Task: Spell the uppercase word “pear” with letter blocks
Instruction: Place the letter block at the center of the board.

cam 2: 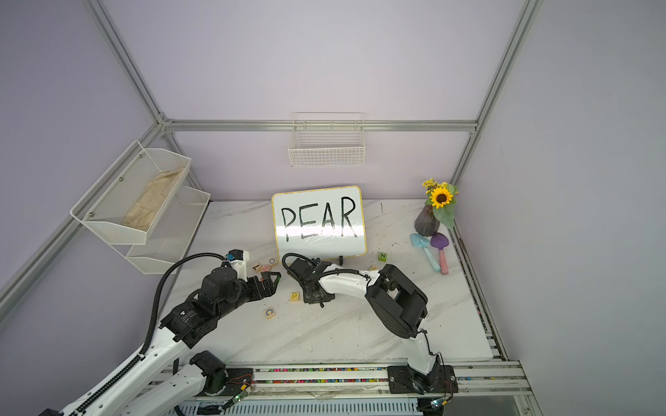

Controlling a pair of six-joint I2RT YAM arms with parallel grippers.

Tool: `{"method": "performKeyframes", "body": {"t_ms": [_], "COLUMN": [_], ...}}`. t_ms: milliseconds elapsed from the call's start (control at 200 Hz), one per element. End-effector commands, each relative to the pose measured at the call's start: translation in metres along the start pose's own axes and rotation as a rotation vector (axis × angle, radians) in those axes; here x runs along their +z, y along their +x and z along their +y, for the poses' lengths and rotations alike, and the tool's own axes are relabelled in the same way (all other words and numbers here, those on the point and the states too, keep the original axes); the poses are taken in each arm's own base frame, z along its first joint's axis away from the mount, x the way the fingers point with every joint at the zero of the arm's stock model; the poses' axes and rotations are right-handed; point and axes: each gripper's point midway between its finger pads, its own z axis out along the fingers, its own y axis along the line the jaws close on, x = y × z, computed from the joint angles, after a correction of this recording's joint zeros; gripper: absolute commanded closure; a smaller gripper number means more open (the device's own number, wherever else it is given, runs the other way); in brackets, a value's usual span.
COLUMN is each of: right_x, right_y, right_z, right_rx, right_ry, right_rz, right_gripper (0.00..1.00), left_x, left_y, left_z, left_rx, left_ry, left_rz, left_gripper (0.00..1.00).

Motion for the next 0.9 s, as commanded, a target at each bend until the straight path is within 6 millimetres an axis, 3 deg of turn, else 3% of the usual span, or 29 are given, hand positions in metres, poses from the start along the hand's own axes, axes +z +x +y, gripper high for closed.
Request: {"method": "performKeyframes", "body": {"t_ms": [0,895], "right_x": [0.005,0.0042], "right_y": [0.0037,0.0105], "right_z": [-0.0003,-0.0083], "right_rx": [-0.022,-0.025], "right_ry": [0.03,0.052], "right_rz": [0.026,0.039], "right_gripper": [0.71,0.71], "left_x": [0.0034,0.0066], "left_y": [0.0073,0.0076], "left_z": [0.0101,0.0098], "left_rx": [0.011,0.013], "left_ry": [-0.022,-0.02], "left_rz": [0.004,0.007], "left_gripper": [0.0,0.0]}}
